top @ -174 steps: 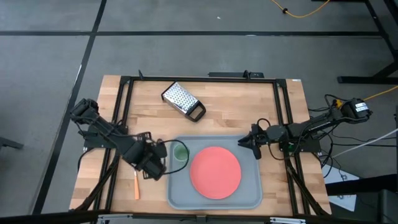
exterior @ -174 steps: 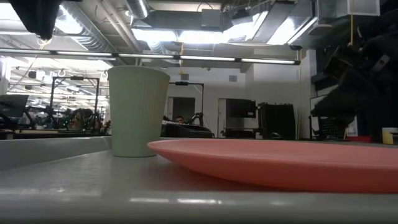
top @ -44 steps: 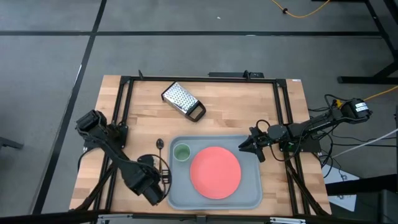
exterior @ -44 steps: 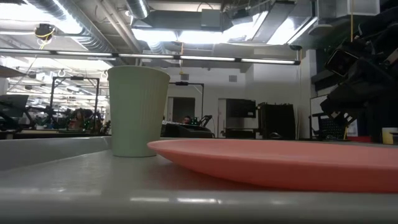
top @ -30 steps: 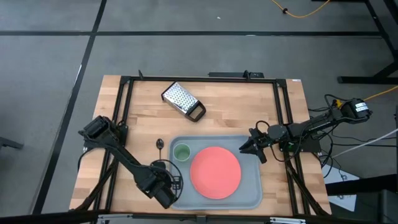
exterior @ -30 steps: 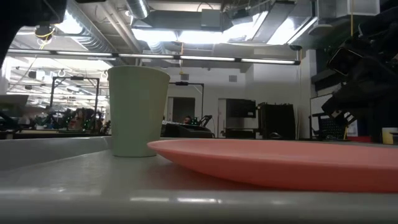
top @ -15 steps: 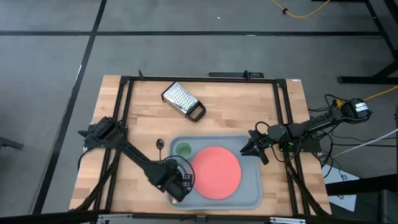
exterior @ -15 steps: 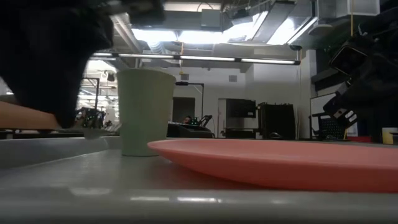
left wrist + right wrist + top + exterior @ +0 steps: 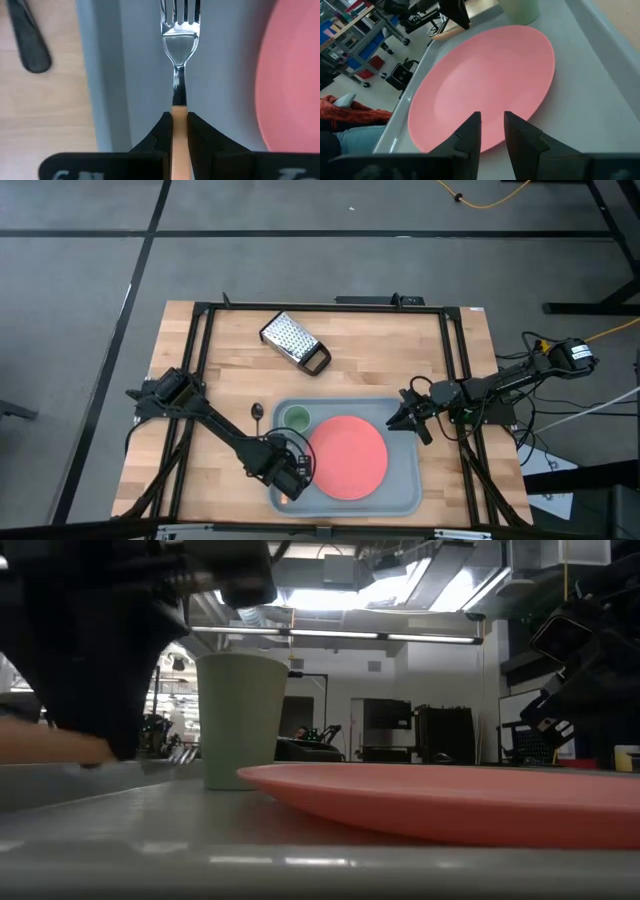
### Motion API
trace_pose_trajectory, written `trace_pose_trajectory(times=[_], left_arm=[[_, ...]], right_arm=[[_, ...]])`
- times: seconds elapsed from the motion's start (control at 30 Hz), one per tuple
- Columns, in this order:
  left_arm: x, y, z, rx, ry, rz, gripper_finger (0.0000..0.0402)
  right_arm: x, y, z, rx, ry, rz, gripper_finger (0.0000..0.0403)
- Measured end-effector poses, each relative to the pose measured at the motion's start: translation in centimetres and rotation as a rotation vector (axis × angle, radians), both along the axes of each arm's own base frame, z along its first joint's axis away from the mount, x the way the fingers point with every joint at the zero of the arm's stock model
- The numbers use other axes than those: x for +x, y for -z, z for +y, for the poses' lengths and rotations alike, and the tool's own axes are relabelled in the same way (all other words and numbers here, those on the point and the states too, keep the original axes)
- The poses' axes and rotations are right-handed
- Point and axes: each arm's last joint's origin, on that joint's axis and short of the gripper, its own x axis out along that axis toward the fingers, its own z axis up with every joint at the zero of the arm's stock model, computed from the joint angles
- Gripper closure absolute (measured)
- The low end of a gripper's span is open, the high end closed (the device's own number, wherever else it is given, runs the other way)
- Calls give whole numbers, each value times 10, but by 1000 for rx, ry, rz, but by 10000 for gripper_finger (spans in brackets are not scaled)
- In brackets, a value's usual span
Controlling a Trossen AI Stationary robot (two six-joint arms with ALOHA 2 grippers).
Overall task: Pick and place plate/cup/fork/spoon on tray
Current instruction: Put the fork on the serving tray to the left of the plate
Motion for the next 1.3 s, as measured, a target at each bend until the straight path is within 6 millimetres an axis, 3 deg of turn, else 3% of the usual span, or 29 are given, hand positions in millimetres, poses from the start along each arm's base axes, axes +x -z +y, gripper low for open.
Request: trace_pose_trajectory(times=[0.33,0.77,1.3], left_arm=[[7,13,2,-2,-14,9,366],[10,12,0,-20,-13,-24,340],[11,12,0,-26,-12,-32,338]], right_arm=[[0,-1,1,20,-47,0,315],[-1,0,2,29,-70,6,315],[-1,0,2,27,-72,5,315]])
